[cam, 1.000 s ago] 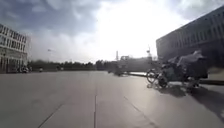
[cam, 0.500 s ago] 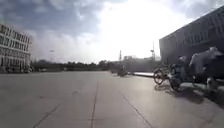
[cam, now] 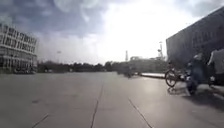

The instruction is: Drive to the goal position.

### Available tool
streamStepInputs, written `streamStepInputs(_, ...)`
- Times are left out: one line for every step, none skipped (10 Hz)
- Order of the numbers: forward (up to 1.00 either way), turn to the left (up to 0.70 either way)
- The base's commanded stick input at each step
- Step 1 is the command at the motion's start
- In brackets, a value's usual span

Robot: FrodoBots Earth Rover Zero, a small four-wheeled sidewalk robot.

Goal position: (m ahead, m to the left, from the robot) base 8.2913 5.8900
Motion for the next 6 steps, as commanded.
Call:
streamStepInputs(0.85,0.0)
streamStepInputs(0.85,0.0)
streamStepInputs(0.85,0.0)
streamStepInputs(0.85,0.0)
streamStepInputs(0.85,0.0)
streamStepInputs(0.85,0.0)
